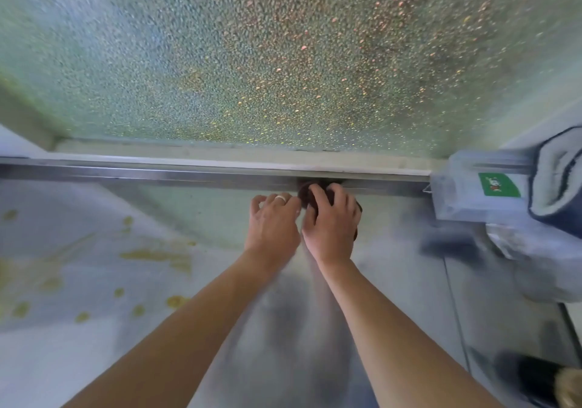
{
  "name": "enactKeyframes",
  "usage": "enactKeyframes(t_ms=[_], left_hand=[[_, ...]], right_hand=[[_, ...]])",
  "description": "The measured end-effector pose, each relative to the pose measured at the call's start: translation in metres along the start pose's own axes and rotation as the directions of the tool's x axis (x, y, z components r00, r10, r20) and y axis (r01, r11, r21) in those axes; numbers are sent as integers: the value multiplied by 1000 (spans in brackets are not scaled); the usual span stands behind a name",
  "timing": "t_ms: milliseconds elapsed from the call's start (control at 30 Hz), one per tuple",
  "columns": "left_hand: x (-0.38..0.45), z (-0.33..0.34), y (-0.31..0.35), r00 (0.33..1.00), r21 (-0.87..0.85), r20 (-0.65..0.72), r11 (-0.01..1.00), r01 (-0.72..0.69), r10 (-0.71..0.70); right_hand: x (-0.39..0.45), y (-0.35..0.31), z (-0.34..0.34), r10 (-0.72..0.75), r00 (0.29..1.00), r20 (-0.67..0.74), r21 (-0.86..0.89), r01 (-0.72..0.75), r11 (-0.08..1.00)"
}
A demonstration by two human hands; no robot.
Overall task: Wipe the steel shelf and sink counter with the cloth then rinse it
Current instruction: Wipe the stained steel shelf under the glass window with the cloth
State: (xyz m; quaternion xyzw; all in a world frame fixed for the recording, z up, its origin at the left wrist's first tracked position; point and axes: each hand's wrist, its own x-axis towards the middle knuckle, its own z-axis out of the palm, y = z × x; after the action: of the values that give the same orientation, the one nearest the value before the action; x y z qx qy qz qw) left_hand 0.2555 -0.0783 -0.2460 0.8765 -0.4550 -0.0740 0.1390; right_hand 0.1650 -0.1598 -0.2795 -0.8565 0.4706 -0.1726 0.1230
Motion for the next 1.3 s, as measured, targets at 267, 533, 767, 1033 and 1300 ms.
enactKeyframes(t_ms=[267,533,767,1033,1300], left_hand=[[-3,-11,-40,994,65,-59,993,98,-94],[-17,-23,-90,977,32,-142,986,166,-160],[-28,-29,-103,966,59,-224,987,149,-132],[-22,-7,-41,997,123,51,990,-66,60],[3,6,15,993,140,118,990,-27,11]], right_hand=[[-6,-36,17,-82,997,-8,-1,82,997],[-14,-107,41,-185,980,78,75,179,981],[-6,-114,28,-292,955,55,318,260,912],[-15,-34,-3,-117,993,-20,-39,116,992],[7,26,-23,110,952,-285,7,-113,994]])
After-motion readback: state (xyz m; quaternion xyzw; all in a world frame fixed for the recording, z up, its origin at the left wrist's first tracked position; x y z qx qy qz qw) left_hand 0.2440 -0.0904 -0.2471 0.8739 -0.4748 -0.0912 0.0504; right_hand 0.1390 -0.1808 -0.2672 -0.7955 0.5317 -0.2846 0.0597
